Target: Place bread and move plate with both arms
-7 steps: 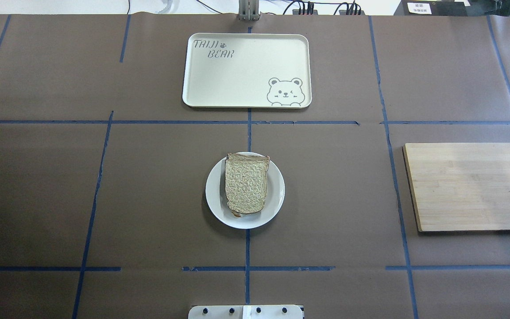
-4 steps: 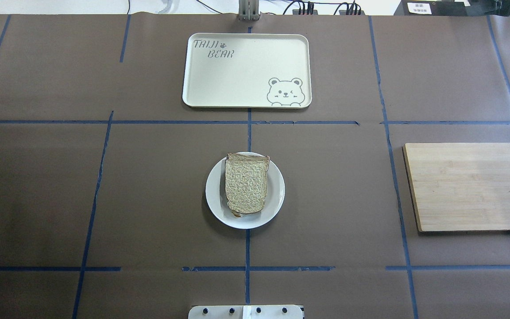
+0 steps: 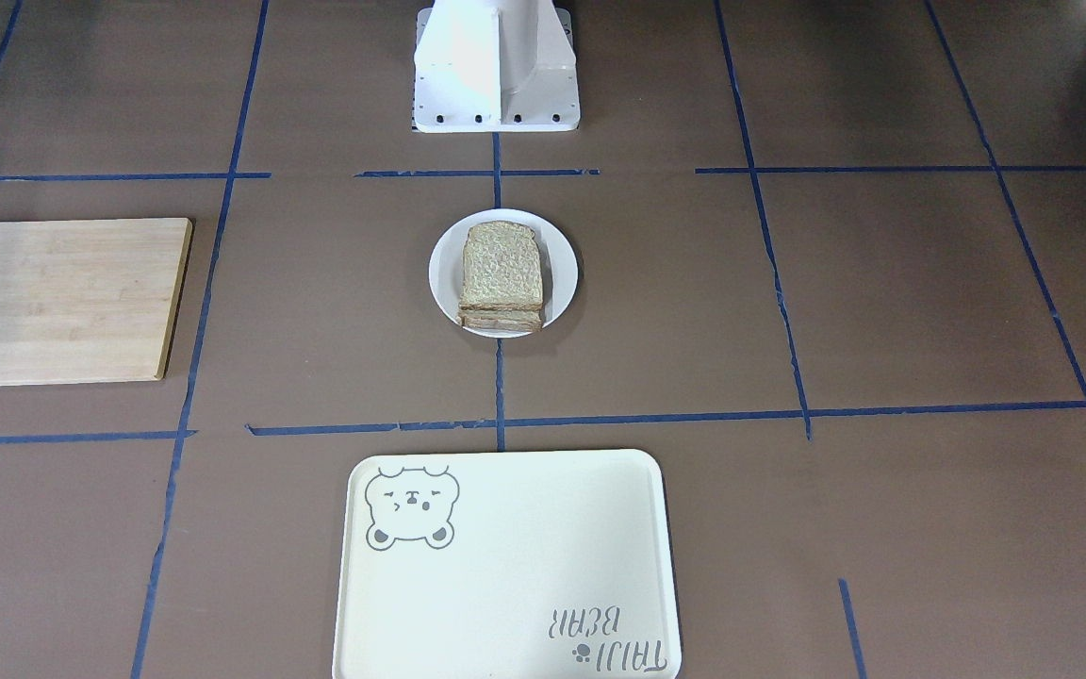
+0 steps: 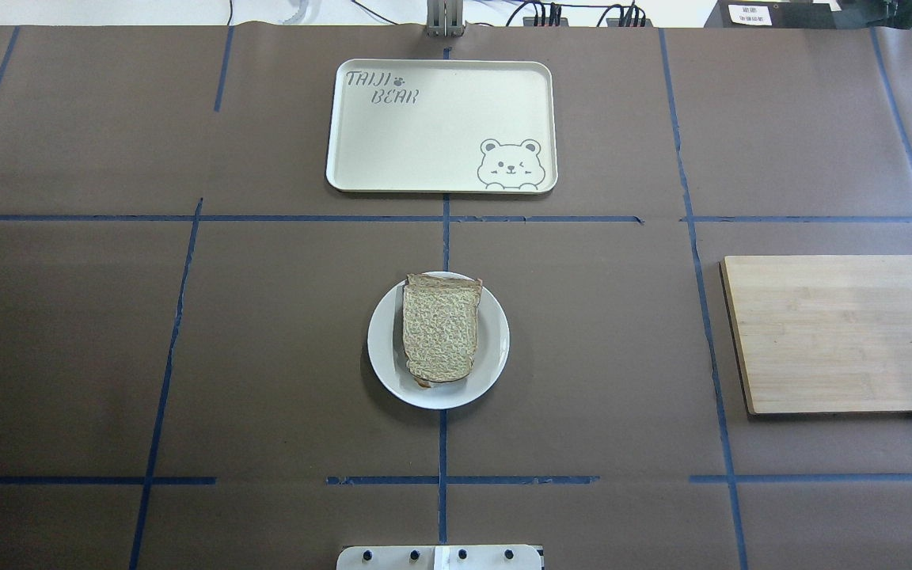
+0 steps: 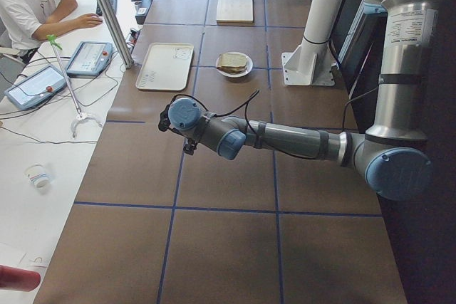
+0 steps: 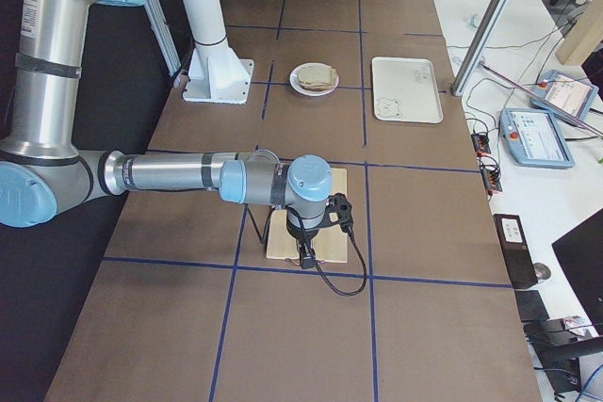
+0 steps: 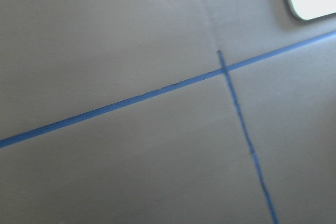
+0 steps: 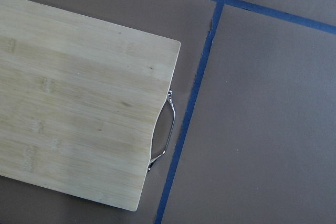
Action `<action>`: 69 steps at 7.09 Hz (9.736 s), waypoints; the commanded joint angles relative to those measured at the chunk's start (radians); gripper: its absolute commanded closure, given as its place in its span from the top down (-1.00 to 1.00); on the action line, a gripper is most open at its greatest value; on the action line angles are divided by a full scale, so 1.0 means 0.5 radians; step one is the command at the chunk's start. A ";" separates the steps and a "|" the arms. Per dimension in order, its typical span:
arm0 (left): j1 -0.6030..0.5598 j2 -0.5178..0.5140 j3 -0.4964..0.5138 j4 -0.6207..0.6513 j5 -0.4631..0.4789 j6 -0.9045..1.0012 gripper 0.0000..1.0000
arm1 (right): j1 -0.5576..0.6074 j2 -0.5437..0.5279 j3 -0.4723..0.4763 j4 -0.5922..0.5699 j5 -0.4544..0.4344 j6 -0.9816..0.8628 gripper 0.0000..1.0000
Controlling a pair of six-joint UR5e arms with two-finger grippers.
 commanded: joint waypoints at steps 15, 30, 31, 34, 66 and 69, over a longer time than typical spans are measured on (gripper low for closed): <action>2.049 -0.705 0.292 -1.572 2.215 -2.913 0.19 | -0.005 0.001 -0.003 0.000 0.001 0.024 0.99; 2.037 -0.864 0.531 -2.367 2.693 -3.298 -0.95 | -0.005 0.001 0.000 0.000 0.001 0.024 0.99; 1.973 -0.931 0.634 -2.367 2.733 -3.379 -0.96 | -0.005 0.001 0.000 0.000 0.001 0.024 0.99; 1.688 -1.277 1.210 -2.355 2.731 -3.548 -0.96 | -0.005 0.004 0.000 0.000 0.001 0.024 0.99; -0.224 0.415 -0.337 1.023 0.804 0.664 1.00 | -0.002 0.001 -0.006 0.000 0.026 0.024 0.99; -0.221 0.418 -0.337 1.029 0.804 0.676 1.00 | -0.002 0.001 -0.009 -0.003 0.026 0.021 0.99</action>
